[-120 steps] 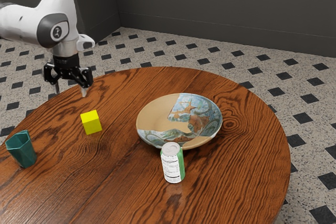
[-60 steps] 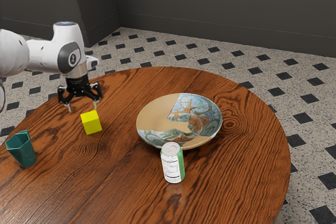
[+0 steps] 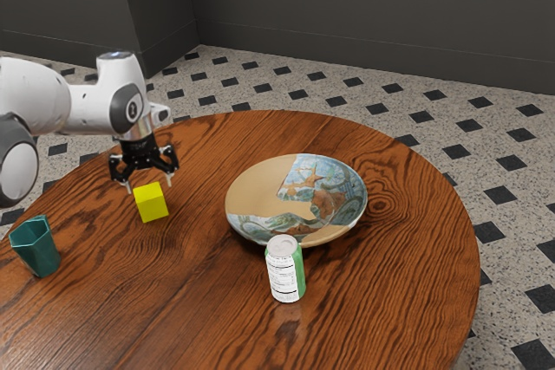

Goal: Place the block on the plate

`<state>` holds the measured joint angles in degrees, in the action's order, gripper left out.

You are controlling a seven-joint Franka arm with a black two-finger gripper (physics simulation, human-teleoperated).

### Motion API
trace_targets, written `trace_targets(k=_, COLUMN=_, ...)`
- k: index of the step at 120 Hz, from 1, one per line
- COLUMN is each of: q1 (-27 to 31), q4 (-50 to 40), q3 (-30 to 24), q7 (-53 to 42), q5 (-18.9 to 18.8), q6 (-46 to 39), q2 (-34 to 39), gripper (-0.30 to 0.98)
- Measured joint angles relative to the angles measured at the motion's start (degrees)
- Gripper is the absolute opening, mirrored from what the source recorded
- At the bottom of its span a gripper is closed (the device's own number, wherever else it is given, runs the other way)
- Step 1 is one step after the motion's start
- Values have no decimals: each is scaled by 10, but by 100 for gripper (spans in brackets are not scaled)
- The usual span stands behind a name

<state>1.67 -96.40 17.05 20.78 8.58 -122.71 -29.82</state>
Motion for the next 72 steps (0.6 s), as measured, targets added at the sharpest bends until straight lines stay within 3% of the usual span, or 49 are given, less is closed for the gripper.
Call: trace_targets(k=72, q1=13, q4=-6, q3=0, q7=-24, q5=27, q6=-21, q2=-30, gripper=69)
